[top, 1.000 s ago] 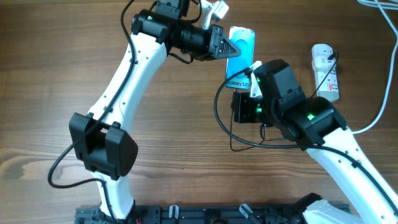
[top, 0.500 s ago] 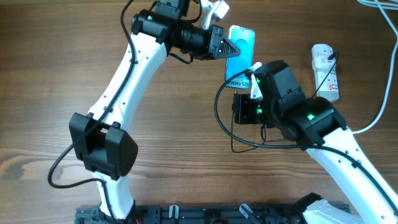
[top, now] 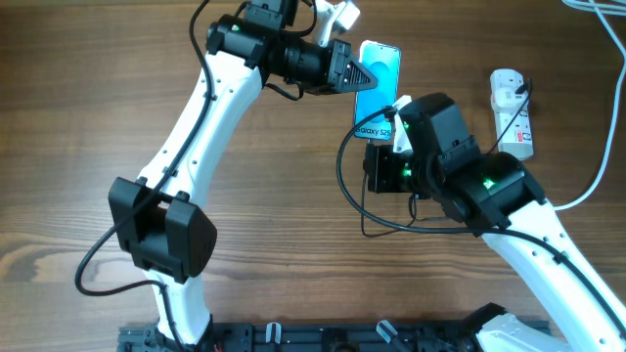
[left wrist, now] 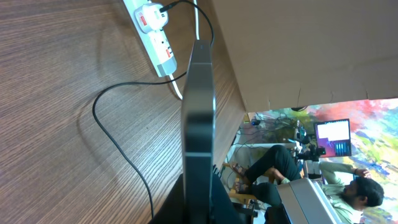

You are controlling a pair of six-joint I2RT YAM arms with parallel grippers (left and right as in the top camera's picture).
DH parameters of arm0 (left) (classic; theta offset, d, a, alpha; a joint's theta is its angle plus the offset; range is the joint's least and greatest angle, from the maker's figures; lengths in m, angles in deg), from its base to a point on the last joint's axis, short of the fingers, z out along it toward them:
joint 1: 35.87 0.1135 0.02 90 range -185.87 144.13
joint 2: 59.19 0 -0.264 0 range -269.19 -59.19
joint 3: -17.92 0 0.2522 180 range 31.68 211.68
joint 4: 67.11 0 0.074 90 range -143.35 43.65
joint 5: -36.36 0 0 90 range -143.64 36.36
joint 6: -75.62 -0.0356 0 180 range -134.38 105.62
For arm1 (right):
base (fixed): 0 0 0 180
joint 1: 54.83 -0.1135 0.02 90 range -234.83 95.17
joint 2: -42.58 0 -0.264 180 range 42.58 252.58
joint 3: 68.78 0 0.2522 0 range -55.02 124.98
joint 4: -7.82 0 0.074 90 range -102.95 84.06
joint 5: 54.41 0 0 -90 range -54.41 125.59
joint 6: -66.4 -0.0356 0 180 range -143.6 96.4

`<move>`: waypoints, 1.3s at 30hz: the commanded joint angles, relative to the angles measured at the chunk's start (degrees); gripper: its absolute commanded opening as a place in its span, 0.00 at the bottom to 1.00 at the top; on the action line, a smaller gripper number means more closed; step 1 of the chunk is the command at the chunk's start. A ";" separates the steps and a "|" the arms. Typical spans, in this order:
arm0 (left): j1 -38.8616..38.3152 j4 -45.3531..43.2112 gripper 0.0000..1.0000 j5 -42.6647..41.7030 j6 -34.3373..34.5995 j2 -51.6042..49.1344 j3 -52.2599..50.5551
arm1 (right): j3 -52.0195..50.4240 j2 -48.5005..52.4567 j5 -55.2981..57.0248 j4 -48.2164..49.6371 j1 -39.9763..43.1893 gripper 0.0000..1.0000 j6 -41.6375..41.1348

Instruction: Plug charger to phone and switch on socket

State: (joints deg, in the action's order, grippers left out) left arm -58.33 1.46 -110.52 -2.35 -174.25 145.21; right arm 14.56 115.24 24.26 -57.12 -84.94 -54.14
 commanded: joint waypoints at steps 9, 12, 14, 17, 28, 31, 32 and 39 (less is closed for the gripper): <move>-0.31 0.09 0.04 -1.18 -1.38 1.40 1.11 | 1.46 0.20 1.42 0.52 0.85 0.04 -1.14; -0.31 0.09 0.04 -1.18 -1.38 1.40 1.11 | 1.46 0.20 0.48 0.42 2.58 0.04 -0.92; -0.31 0.09 0.04 -1.18 -1.36 1.40 1.11 | 1.46 0.20 0.50 0.39 2.60 0.04 -0.87; -0.33 0.09 0.04 -1.18 -1.38 1.40 1.11 | 1.46 0.20 0.15 0.50 2.60 0.04 -0.70; -0.31 0.07 0.04 -2.27 -0.92 1.40 1.11 | 1.44 0.35 -5.05 -0.11 2.60 0.04 2.05; -0.31 0.04 0.04 -2.27 0.85 1.40 1.11 | 1.44 0.94 -5.07 -0.13 2.60 0.05 1.88; -0.31 0.04 0.04 -2.25 1.68 1.40 1.11 | 1.44 1.07 -5.07 -0.15 2.60 0.04 1.86; -0.31 0.02 0.04 -2.21 0.13 1.40 1.11 | 1.46 1.11 -5.05 0.20 2.60 0.04 1.90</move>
State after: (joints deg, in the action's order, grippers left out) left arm -58.33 1.52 -110.37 -1.65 -174.25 145.21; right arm 14.56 115.76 19.93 -57.34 -82.75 -52.85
